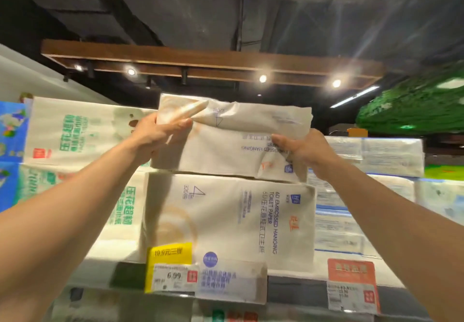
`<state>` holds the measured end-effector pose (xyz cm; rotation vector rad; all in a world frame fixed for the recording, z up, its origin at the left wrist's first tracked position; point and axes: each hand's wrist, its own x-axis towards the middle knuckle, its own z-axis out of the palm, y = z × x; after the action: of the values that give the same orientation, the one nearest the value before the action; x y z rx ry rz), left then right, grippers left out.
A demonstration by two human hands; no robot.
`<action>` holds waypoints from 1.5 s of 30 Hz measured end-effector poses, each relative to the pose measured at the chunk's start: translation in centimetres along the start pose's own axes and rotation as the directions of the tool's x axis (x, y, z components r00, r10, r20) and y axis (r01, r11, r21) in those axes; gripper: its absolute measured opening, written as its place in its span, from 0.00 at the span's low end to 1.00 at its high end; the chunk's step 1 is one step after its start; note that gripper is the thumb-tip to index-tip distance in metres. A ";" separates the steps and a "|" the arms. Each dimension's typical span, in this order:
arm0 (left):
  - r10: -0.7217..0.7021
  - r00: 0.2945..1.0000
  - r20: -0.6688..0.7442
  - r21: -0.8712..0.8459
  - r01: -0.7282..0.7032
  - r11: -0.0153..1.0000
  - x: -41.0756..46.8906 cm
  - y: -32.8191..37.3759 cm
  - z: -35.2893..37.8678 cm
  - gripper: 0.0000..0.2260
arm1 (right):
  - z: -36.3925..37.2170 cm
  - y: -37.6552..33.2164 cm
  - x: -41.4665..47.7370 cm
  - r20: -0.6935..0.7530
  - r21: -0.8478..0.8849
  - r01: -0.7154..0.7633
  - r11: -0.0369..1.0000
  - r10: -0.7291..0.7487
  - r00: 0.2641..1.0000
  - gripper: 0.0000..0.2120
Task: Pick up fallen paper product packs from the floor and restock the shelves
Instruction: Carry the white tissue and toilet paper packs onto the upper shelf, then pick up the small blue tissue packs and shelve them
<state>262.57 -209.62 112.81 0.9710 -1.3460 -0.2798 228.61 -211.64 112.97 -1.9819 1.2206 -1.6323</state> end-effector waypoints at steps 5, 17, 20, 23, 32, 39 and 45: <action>0.250 0.968 -0.036 0.364 -0.220 0.905 -0.5 -2.4 0.9 0.30 | 0.5 1.3 0.3 0.035 -0.141 -0.042 0.989 0.047 0.998 0.20; 0.224 0.974 -0.025 0.618 -0.161 0.769 -3.6 -1.5 -2.1 0.45 | 0.6 1.0 -5.8 -0.069 -0.431 -0.057 0.900 0.030 0.997 0.53; 0.278 0.960 -0.042 0.579 -0.204 0.790 -5.5 -0.8 -2.8 0.45 | 0.6 -1.2 -9.6 -0.132 -0.523 -0.055 0.851 -0.017 0.991 0.48; 0.246 0.969 0.034 0.574 -0.221 0.789 -7.9 -0.2 -2.9 0.45 | 0.3 -2.0 -11.9 -0.094 -0.567 -0.017 0.824 -0.044 0.995 0.45; 0.203 0.949 0.242 0.488 -0.300 0.819 -19.2 4.3 1.0 0.45 | -4.6 -2.9 -22.8 0.041 -0.678 0.018 0.735 0.013 0.999 0.48; 0.166 0.819 0.549 0.262 -0.357 0.896 -33.4 8.8 11.6 0.48 | -17.7 -1.0 -37.2 0.021 -0.787 -0.099 0.610 0.187 0.982 0.49; 0.233 0.613 0.755 0.056 -0.415 0.908 -47.4 15.6 23.9 0.43 | -32.3 -0.2 -51.6 -0.129 -0.879 -0.283 0.384 0.380 0.916 0.49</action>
<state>223.36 -178.25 89.49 0.7872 -2.3310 -0.2464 199.56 -163.67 89.30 -1.9874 2.6111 -0.6371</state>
